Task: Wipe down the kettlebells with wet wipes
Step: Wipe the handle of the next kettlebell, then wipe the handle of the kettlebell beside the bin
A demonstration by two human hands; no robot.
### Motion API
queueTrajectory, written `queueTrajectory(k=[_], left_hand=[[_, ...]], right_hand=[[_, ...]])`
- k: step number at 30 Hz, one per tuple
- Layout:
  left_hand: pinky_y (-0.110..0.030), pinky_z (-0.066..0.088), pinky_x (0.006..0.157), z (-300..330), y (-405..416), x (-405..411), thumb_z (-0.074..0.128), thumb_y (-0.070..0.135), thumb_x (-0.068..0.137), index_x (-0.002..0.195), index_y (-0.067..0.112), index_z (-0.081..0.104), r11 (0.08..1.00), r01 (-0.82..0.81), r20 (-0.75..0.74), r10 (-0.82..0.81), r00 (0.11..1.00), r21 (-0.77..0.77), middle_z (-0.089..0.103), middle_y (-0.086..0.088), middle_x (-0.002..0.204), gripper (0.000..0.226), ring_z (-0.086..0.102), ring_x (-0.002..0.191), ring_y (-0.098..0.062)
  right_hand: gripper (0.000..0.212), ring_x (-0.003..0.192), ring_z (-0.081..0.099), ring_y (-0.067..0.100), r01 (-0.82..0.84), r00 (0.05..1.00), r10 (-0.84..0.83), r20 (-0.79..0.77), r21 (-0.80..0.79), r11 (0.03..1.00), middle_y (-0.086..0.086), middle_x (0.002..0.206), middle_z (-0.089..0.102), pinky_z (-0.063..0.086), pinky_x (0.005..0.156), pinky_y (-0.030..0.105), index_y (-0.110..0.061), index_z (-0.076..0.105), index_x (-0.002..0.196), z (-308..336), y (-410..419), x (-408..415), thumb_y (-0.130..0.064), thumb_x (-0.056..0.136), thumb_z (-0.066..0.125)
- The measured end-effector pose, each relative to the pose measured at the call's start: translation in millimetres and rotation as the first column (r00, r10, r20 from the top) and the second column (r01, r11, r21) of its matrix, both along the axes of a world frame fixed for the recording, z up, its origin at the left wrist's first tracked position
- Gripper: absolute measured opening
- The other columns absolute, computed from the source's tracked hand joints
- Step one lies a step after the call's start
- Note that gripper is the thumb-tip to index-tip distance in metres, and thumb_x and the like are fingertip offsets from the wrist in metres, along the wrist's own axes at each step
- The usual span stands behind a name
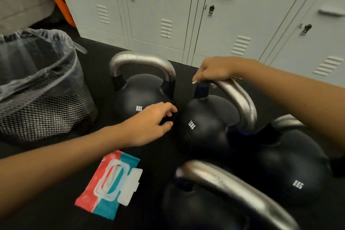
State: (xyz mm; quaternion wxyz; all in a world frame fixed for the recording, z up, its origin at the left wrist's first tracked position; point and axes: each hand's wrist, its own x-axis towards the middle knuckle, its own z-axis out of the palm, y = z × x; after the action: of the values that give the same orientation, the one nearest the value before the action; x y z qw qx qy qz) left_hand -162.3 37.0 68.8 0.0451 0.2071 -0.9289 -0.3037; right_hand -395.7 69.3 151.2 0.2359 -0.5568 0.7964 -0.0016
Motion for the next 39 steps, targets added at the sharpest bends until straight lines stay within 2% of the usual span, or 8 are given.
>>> queueTrajectory(k=[4,7,11,16,21,30,35,39], left_hand=[[-0.024,0.038,0.098,3,-4,-14,0.056,0.023,0.094,0.130,0.021,0.049,1.000,-0.003,0.028,0.003,1.000,-0.010,0.054,0.004,0.118,0.037,0.050,0.111,-0.010],[-0.022,0.039,0.095,7,-4,-22,0.055,0.022,0.094,0.130,0.020,0.049,1.000,-0.008,0.055,0.007,0.998,0.010,0.054,0.003,0.119,0.037,0.050,0.110,-0.010],[-0.027,0.042,0.096,14,-8,-25,0.055,0.027,0.095,0.130,0.024,0.047,0.999,0.039,0.095,-0.039,0.995,0.005,0.053,0.005,0.118,0.036,0.051,0.109,-0.010],[-0.023,0.042,0.092,10,-21,-27,0.055,0.028,0.095,0.130,0.025,0.048,0.998,0.055,0.075,-0.056,0.996,0.026,0.052,0.006,0.121,0.036,0.051,0.109,-0.008],[-0.031,0.043,0.098,-3,-38,-16,0.054,0.029,0.095,0.130,0.025,0.049,0.997,0.073,0.066,-0.072,0.995,-0.013,0.052,0.005,0.125,0.036,0.048,0.113,-0.008],[-0.032,0.035,0.098,-14,-79,12,0.049,0.028,0.095,0.126,0.021,0.054,0.918,0.093,-0.133,-0.155,0.979,-0.385,0.051,0.007,0.124,0.032,0.038,0.118,-0.011],[-0.034,0.036,0.092,-23,-98,14,0.052,0.025,0.093,0.119,0.018,0.059,0.906,0.071,-0.228,-0.180,0.957,-0.417,0.055,0.006,0.118,0.027,0.044,0.115,-0.016],[-0.027,0.027,0.090,-28,-105,14,0.054,0.023,0.092,0.115,0.018,0.061,0.921,0.039,-0.304,-0.168,0.938,-0.388,0.056,0.005,0.117,0.025,0.043,0.115,-0.015]], right_hand=[[0.029,0.065,0.067,0.031,0.315,0.899,-0.277,0.338,-0.064,0.947,0.027,0.088,0.071,0.062,0.072,0.046,0.008,0.063,0.105,-3,7,-13,-0.018,0.094,0.059],[0.026,0.057,0.066,0.029,0.381,0.864,-0.341,0.371,-0.040,0.924,0.017,0.062,0.069,0.058,0.059,0.035,0.004,0.058,0.101,0,15,-19,-0.021,0.099,0.053],[0.017,0.071,0.060,0.029,0.389,0.877,-0.365,0.311,-0.016,0.921,0.016,0.086,0.060,0.049,0.061,0.032,-0.007,0.054,0.094,9,18,-18,-0.021,0.102,0.049],[0.020,0.073,0.057,0.029,0.327,0.931,-0.328,0.163,0.037,0.944,0.018,0.086,0.058,0.050,0.070,0.040,-0.004,0.055,0.089,9,4,1,-0.015,0.100,0.042],[0.022,0.088,0.049,0.029,0.167,0.963,-0.138,-0.234,0.109,0.980,0.015,0.097,0.051,0.037,0.074,0.034,-0.003,0.051,0.083,3,-17,27,-0.013,0.099,0.041],[0.014,0.093,0.059,0.032,0.128,0.846,0.013,-0.533,0.228,0.965,0.010,0.090,0.060,0.049,0.078,0.037,-0.008,0.066,0.096,28,-28,58,-0.020,0.090,0.066],[0.030,0.106,0.062,0.035,0.316,0.930,-0.310,-0.196,-0.001,0.949,0.009,0.126,0.061,0.055,0.090,0.045,-0.008,0.067,0.121,50,-49,71,-0.025,0.098,0.057],[0.034,0.094,0.058,0.031,0.598,0.800,-0.553,0.231,-0.239,0.765,0.020,0.114,0.064,0.054,0.092,0.049,0.003,0.064,0.120,27,-65,77,-0.022,0.100,0.052]])
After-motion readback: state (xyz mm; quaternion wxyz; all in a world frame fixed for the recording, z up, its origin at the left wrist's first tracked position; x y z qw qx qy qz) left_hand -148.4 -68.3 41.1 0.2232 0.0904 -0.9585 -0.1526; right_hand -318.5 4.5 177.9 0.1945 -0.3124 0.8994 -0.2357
